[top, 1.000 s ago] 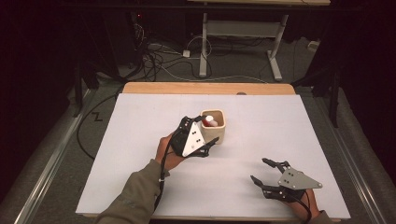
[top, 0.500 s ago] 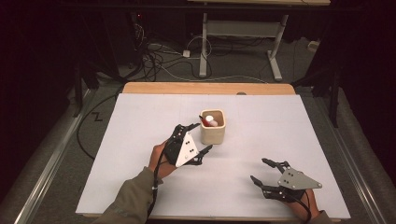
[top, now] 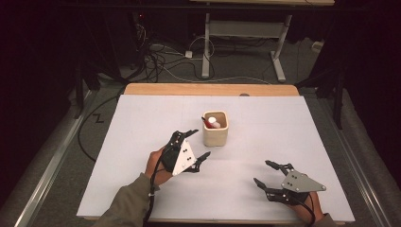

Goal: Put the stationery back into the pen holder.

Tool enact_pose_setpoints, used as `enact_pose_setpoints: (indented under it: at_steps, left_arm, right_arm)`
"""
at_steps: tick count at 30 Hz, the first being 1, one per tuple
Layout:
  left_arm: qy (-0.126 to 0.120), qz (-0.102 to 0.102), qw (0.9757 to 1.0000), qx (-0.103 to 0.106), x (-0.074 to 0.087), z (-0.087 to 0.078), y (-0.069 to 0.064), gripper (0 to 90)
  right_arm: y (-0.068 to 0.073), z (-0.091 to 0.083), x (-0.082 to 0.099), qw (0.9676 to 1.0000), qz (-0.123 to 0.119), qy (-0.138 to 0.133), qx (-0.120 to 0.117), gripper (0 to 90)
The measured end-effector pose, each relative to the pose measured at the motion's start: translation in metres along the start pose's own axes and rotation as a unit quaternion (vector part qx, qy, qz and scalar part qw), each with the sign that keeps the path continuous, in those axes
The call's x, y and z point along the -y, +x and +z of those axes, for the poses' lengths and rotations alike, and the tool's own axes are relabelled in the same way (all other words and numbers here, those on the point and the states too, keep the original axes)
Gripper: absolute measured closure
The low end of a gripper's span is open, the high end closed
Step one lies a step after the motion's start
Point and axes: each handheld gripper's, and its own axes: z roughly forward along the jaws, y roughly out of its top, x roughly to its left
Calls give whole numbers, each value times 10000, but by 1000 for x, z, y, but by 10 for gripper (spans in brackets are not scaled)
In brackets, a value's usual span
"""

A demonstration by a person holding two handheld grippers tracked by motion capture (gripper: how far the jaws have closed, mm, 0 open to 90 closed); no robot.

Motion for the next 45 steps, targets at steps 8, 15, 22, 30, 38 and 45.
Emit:
enact_pose_setpoints:
  at_steps: [8,15,22,30,38,45]
  left_arm:
    - [76,57,9999,50,6,-5,-4,224]
    - [66,112,9999,11,13,-11,-7,224]
    - [163,25,9999,46,23,-17,-9,224]
    - [327,-30,9994,62,40,-28,-12,223]
    - [575,-132,9982,96,60,-34,-15,223]
    - [705,-223,9972,146,71,-40,-16,223]
  right_arm:
    - [0,0,0,10000,-3,20,3,310]
    - [0,0,0,10000,4,24,13,309]
    - [-1,1,0,10000,12,29,0,309]
    - [-2,1,1,10000,26,26,17,308]
    - [-3,1,2,10000,36,47,40,308]
    - [-2,-1,3,9999,48,93,82,308]
